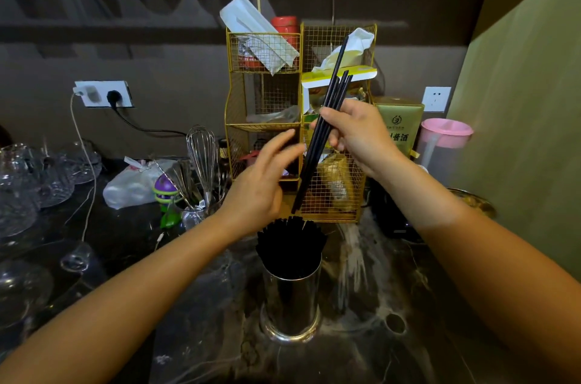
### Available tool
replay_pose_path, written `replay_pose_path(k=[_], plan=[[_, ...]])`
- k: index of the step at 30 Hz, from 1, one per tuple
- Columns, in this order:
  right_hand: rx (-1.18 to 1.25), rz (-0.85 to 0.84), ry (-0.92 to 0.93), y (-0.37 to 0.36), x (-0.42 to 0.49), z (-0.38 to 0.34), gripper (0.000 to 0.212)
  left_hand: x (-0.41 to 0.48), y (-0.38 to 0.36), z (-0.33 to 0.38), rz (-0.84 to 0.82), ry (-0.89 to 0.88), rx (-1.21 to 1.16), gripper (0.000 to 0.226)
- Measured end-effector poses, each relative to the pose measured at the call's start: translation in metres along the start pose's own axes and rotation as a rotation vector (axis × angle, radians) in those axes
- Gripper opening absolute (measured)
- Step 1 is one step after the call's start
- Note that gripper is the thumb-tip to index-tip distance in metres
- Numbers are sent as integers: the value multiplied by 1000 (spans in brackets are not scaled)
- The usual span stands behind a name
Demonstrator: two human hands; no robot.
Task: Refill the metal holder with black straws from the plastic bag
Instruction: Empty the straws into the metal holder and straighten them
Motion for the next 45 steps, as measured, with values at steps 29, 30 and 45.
replay_pose_path(k=[29, 30, 45], plan=[[-452, -398, 0, -82, -19, 56, 24, 42, 11, -44, -3, 381, -555, 41], [-462, -413, 3, -83, -19, 55, 19, 39, 12, -47, 17, 385, -551, 38], [-520, -568, -87, -96, -37, 85, 19, -5, -9, -74, 87, 482, -474, 22]])
Point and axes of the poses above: each hand's wrist, its own x-axis towards the middle knuckle, its own y-axis out of the back of the hand, z = x × y, the point moved 9 cm from there along x, towards the middle knuckle, and after that the axes turned 13 degrees about -x, right-handed, at the moved point
